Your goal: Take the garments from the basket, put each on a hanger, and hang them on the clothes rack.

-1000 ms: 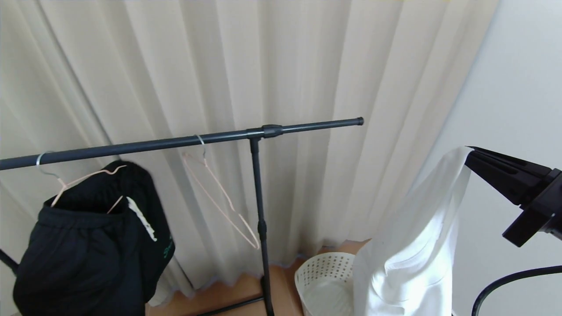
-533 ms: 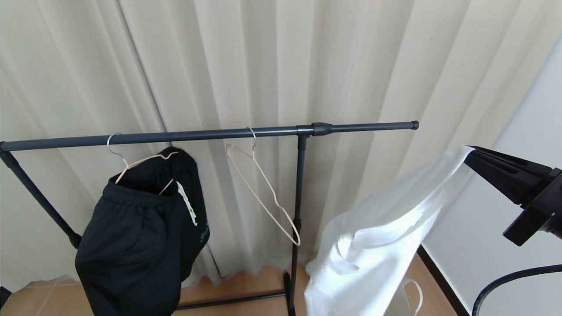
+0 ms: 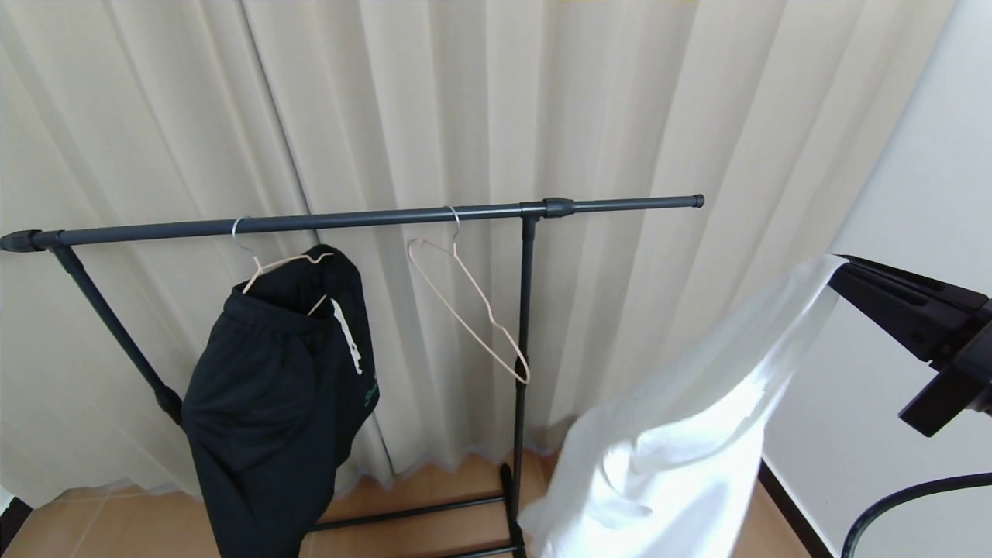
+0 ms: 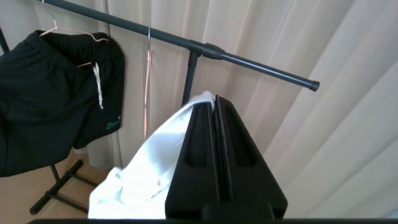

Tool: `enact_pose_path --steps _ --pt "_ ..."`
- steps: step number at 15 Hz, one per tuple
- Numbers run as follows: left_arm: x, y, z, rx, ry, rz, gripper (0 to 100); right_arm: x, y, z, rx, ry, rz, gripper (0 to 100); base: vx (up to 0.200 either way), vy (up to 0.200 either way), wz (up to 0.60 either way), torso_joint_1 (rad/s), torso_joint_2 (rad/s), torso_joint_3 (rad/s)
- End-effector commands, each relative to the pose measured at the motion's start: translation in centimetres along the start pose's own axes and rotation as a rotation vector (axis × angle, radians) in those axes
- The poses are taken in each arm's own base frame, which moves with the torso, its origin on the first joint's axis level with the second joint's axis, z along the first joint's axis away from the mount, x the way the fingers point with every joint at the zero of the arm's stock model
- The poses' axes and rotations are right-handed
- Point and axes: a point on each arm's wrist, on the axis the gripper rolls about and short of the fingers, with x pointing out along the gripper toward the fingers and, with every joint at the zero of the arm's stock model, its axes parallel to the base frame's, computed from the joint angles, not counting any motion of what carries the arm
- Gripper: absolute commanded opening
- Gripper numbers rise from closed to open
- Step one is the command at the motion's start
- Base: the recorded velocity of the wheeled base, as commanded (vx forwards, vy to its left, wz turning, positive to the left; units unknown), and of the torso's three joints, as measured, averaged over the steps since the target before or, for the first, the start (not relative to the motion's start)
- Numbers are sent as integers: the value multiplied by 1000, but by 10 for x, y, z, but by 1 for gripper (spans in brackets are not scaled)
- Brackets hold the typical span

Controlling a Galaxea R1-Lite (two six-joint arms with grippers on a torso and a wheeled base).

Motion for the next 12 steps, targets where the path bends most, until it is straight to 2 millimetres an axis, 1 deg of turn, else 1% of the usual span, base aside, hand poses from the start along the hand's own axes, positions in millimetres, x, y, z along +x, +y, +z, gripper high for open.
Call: enact_pose_path --steps 1,4,6,12 --pt "0 0 0 0 2 1 100 1 0 0 -1 3 1 0 0 0 0 0 0 0" --pt "0 0 0 1 2 1 100 1 1 -2 -3 9 2 0 0 0 0 0 0 0" --pt "0 0 0 1 2 0 100 0 0 -1 -3 7 -2 0 0 0 600 7 5 5" --pt "0 0 0 1 2 1 100 0 0 -1 -3 7 -2 0 0 0 0 0 0 0"
